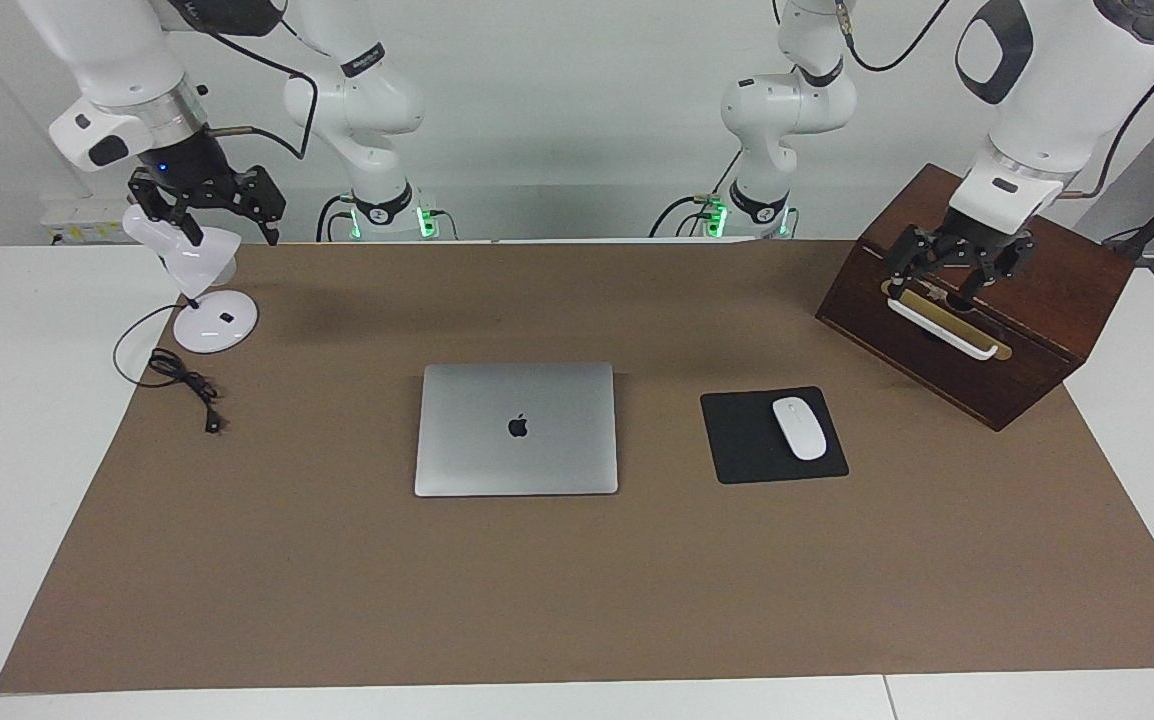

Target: Close laptop with both arms

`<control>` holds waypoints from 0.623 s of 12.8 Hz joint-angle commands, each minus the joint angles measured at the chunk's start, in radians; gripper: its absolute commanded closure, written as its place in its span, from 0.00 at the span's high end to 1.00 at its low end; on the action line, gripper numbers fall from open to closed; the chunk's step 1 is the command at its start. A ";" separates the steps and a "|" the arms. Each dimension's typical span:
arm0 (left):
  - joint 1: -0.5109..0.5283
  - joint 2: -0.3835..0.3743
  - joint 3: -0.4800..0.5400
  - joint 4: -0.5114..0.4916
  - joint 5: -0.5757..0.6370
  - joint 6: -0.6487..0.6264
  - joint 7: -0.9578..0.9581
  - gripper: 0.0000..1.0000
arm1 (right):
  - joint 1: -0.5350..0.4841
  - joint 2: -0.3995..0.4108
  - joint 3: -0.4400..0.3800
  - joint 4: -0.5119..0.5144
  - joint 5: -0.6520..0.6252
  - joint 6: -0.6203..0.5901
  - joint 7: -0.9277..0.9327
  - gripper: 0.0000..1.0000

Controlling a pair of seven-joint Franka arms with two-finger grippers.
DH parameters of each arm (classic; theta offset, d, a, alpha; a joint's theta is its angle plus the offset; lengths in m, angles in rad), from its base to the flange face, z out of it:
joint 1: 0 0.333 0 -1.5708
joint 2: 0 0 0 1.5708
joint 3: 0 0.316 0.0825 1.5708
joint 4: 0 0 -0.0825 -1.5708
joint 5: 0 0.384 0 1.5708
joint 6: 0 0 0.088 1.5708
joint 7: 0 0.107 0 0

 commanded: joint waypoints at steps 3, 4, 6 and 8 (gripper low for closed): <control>0.019 -0.005 -0.007 0.004 0.019 -0.008 -0.010 1.00 | -0.005 -0.025 0.004 -0.023 -0.045 -0.007 0.030 1.00; 0.021 -0.007 -0.007 0.004 0.019 -0.008 -0.010 1.00 | -0.005 -0.024 0.004 -0.022 -0.040 -0.003 0.028 1.00; 0.030 -0.011 -0.007 0.003 0.019 -0.008 -0.012 1.00 | -0.005 -0.023 0.005 -0.019 -0.031 -0.001 0.030 1.00; 0.033 -0.016 -0.007 0.001 0.019 -0.005 -0.012 1.00 | -0.005 -0.023 0.007 -0.017 -0.017 -0.001 0.031 1.00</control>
